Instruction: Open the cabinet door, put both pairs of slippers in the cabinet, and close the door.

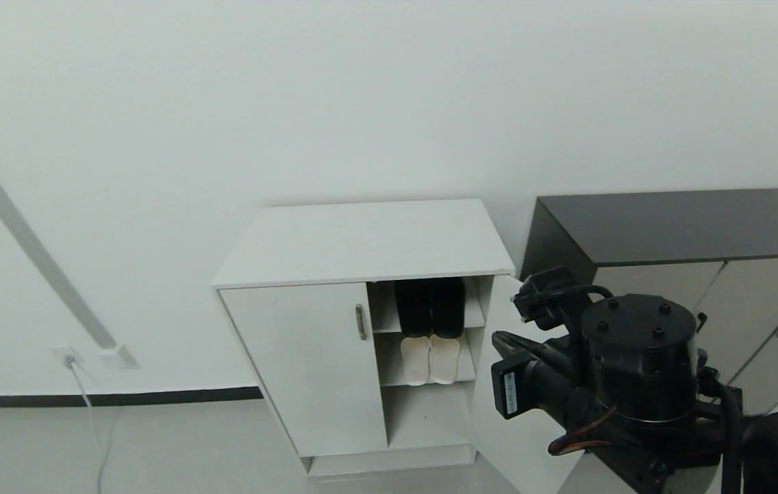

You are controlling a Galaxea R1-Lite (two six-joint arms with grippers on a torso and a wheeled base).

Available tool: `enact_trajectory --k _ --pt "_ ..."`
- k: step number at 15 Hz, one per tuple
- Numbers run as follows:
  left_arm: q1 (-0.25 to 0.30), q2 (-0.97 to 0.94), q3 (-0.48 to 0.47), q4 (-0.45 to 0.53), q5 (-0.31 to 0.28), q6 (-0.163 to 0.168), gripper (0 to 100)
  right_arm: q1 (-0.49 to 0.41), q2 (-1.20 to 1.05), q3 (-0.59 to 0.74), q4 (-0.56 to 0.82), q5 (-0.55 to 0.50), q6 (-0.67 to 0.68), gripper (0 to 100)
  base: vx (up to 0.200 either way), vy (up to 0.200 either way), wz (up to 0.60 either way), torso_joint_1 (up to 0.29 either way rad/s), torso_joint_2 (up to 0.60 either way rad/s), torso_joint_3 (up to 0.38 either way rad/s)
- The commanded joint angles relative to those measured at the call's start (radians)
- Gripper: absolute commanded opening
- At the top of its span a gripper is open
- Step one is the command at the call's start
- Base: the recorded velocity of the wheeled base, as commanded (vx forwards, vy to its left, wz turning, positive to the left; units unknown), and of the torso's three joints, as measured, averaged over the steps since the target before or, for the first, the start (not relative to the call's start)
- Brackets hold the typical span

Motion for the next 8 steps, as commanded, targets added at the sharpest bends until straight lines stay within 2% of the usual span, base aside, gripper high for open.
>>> enact_trajectory --k 1,2,8 --pt "0.0 0.001 0.0 0.001 0.0 0.003 0 0.0 0.01 0.001 0.0 0.009 0.0 0 0.0 0.0 -0.6 0.012 0.0 -0.002" --pt "0.0 0.001 0.0 0.001 0.0 0.003 0 0.0 0.011 0.002 0.0 0.009 0.0 0 0.0 0.0 -0.6 0.017 0.0 0.002" --pt "0.0 0.001 0.0 0.001 0.0 0.005 0 0.0 0.01 0.014 -0.013 0.011 0.0 0 0.0 0.0 0.0 0.0 0.0 0.0"
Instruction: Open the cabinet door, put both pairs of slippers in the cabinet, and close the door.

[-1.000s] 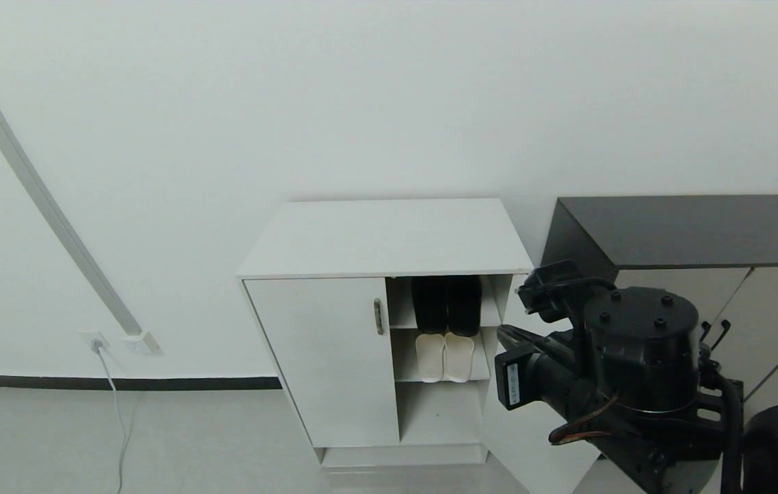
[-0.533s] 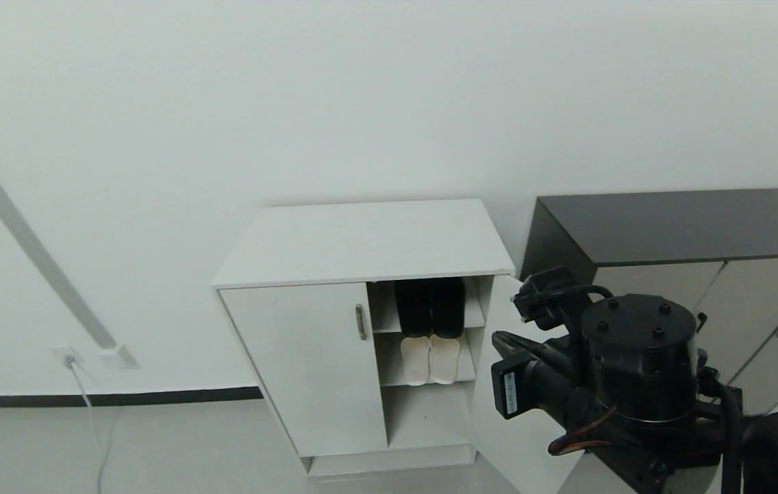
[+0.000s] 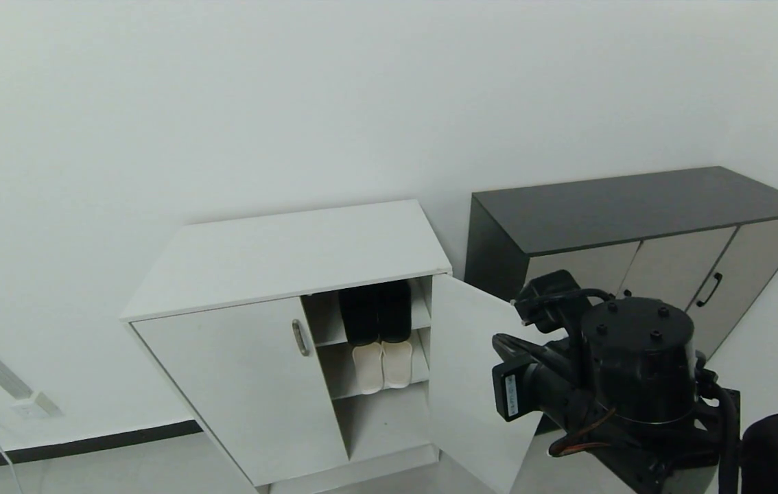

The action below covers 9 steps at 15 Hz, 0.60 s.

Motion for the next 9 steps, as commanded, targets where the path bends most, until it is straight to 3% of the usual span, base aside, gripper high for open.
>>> enact_trajectory --k 1,4,9 --pt "0.001 0.001 0.002 0.0 0.0 0.0 0 0.0 0.003 0.005 0.001 0.001 -0.001 0 0.0 0.0 0.0 0.0 0.0 0.0" --pt "0.001 0.001 0.002 0.0 0.0 -0.003 0 0.0 0.001 0.009 0.001 0.001 -0.001 0 0.0 0.0 0.0 0.0 0.0 0.0" --pt "0.001 0.001 0.0 0.0 0.0 -0.003 0 0.0 0.001 0.011 -0.007 0.001 -0.01 0 -0.2 0.0 0.0 0.005 0.01 -0.002"
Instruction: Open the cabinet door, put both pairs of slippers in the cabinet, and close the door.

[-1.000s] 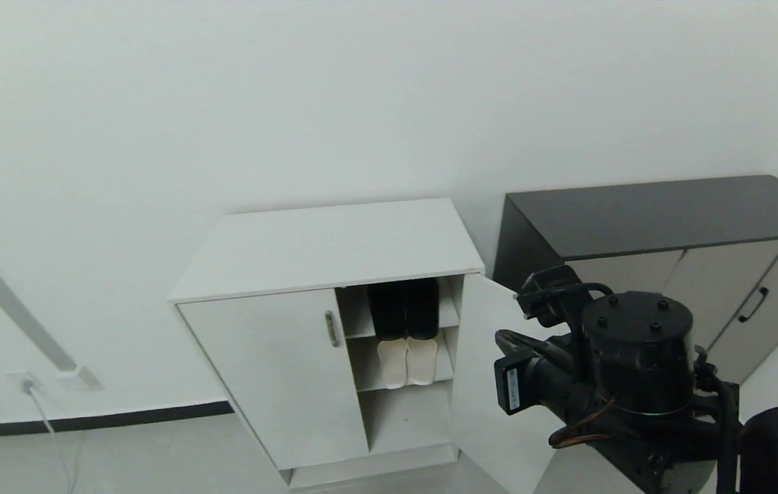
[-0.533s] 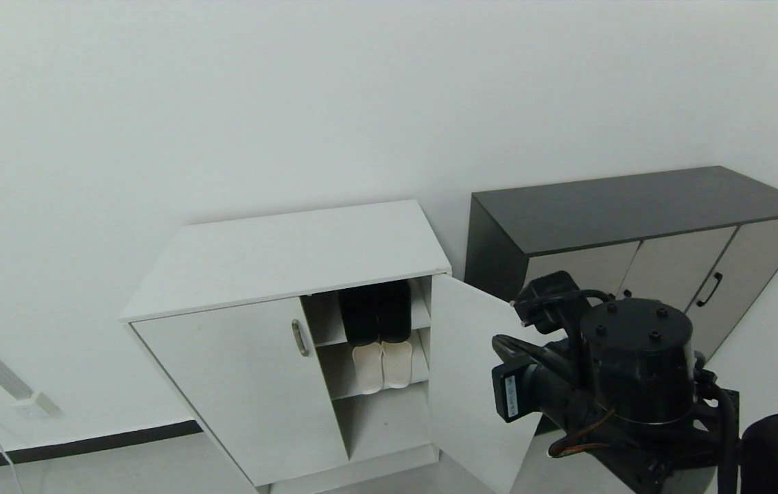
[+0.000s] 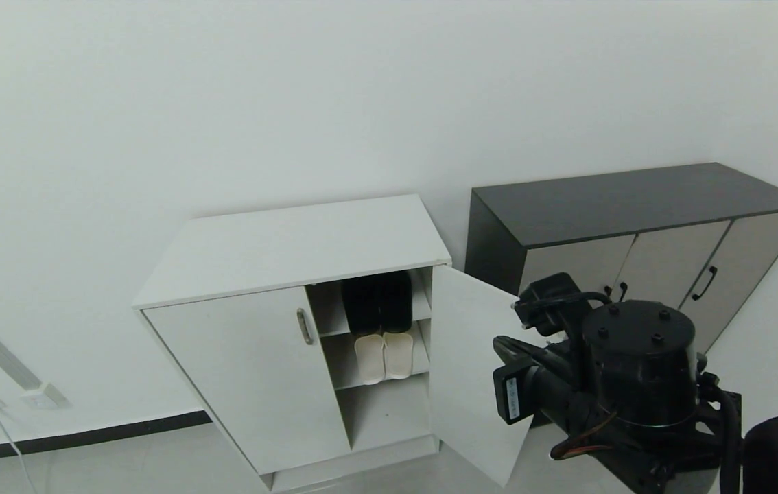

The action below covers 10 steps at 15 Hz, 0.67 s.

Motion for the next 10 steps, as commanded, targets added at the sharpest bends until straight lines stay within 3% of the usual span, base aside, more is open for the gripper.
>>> enact_trajectory --k 1,5,10 --pt "0.0 0.001 0.0 -0.001 0.0 0.0 0 -0.008 0.005 0.002 -0.002 0.001 -0.017 0 0.0 0.0 0.0 0.0 0.0 0.0" --pt "0.0 0.001 0.0 -0.001 0.0 0.0 0 -0.12 0.029 -0.03 -0.064 0.1 -0.078 0 0.0 0.0 0.0 0.0 0.0 0.0" --pt "0.0 0.001 0.0 -0.001 0.0 0.0 0 -0.315 0.21 -0.248 -0.05 0.147 -0.084 0 0.0 0.0 0.0 0.0 0.0 0.0"
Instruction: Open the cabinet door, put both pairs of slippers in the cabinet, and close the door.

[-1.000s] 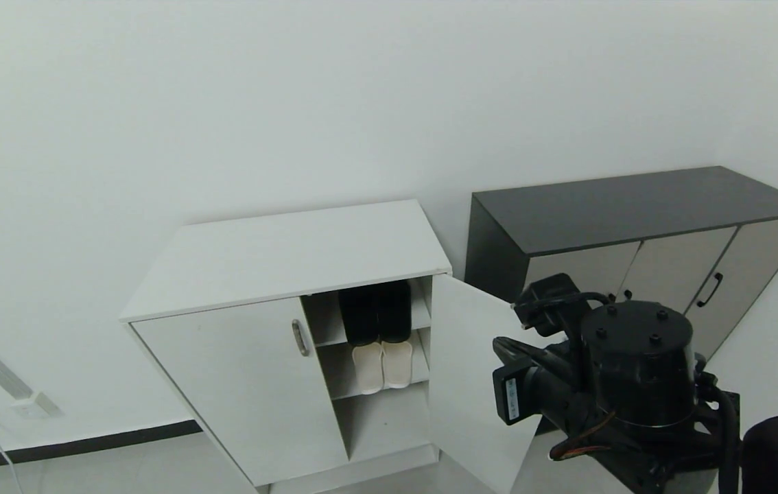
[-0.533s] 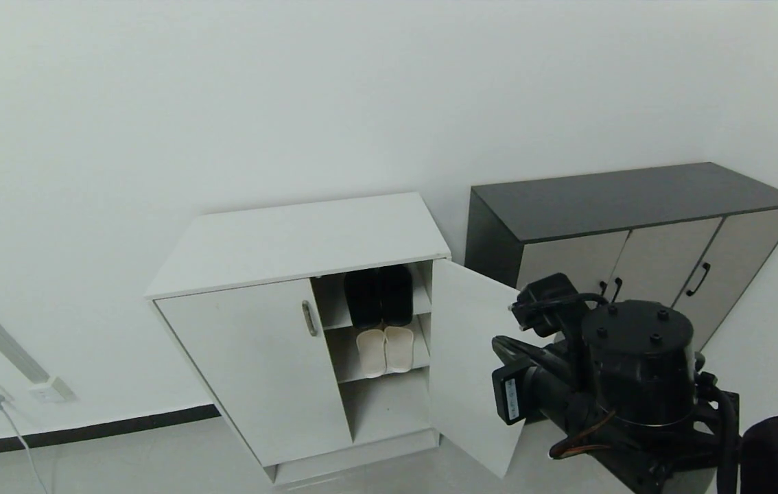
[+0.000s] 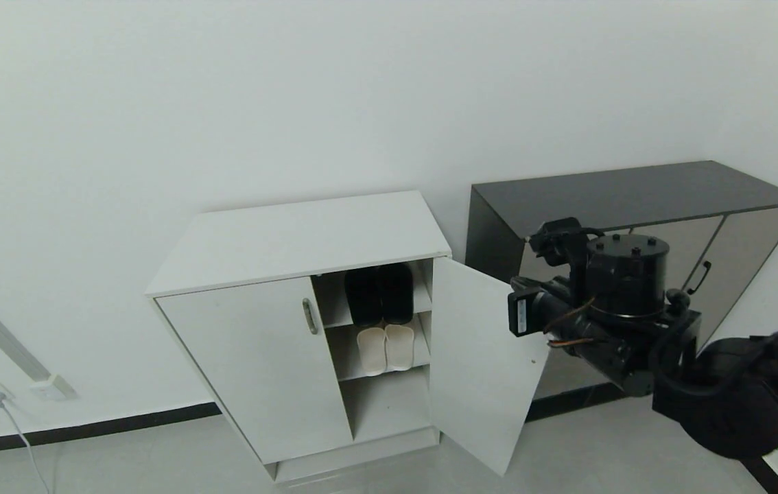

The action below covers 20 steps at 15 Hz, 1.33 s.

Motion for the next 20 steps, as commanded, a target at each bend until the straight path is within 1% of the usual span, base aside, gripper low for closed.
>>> enact_trajectory --k 1,4,6,9,12,20 --pt "0.0 0.001 0.0 0.0 0.001 0.0 0 -0.071 0.096 -0.083 0.021 0.025 0.001 0 0.0 0.0 0.0 0.0 0.0 0.0" --pt "0.0 0.001 0.001 0.0 0.001 0.0 0 -0.164 0.151 -0.205 0.1 0.103 0.026 0 0.0 0.0 0.0 0.0 0.0 0.0" --pt "0.0 0.001 0.0 0.0 0.001 0.0 0 -0.216 0.214 -0.302 0.161 0.131 0.064 0 0.0 0.0 0.0 0.0 0.0 0.0" --pt "0.0 0.001 0.001 0.0 0.001 0.0 0 -0.288 0.281 -0.354 0.184 0.187 0.075 0 0.0 0.0 0.0 0.0 0.0 0.0" --pt "0.0 0.001 0.0 0.0 0.001 0.0 0 -0.307 0.315 -0.368 0.184 0.2 0.075 0 0.0 0.0 0.0 0.0 0.0 0.0" --pt "0.0 0.001 0.0 0.0 0.001 0.0 0 -0.307 0.35 -0.368 0.186 0.2 0.075 0 0.0 0.0 0.0 0.0 0.0 0.0"
